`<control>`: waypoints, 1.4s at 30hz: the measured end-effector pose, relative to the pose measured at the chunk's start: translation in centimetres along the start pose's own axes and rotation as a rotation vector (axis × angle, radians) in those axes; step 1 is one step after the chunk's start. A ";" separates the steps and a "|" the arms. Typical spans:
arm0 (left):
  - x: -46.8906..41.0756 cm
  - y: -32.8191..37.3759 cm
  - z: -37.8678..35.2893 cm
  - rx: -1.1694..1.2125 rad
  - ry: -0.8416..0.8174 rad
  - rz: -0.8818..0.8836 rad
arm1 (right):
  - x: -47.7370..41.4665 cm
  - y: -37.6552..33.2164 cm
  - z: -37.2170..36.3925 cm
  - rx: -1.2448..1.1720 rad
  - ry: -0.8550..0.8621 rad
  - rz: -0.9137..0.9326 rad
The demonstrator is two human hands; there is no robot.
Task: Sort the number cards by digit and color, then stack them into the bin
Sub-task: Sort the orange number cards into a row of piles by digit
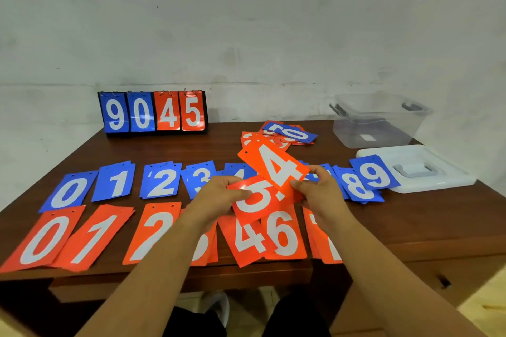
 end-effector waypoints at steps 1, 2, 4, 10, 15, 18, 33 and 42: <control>-0.2 -0.2 -0.1 0.052 0.033 -0.009 | -0.1 0.4 0.5 -0.098 0.040 -0.018; -0.5 -0.6 -0.1 0.111 0.066 -0.012 | 0.0 0.8 1.1 -0.204 0.079 -0.033; -0.8 -1.4 -0.1 0.225 0.153 -0.009 | 0.0 1.1 2.2 -0.314 0.141 -0.041; -1.0 -2.0 -1.0 0.430 0.235 0.022 | 1.1 0.7 0.9 -0.529 -0.085 -0.098; 0.0 -1.3 -1.8 0.388 0.180 -0.043 | 2.6 1.5 -1.2 -0.167 -0.054 -0.112; 1.2 -1.0 -0.7 0.182 0.234 -0.123 | 3.6 0.7 -2.4 0.021 -0.027 -0.015; 5.6 -1.3 9.6 0.040 0.613 -0.169 | 5.2 -1.5 -6.8 0.720 -0.044 0.284; 5.7 -2.4 7.6 -0.008 0.513 -0.134 | 6.4 0.6 -9.2 1.178 0.031 0.378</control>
Point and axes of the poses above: each hand's wrist, its own x-axis away from the middle knuckle, its own z-axis out of the back of the hand, y = z × x, the point moved 9 cm from there along -x, towards the middle knuckle, and after that the axes turned 12 degrees about x, right-handed, at the moved point
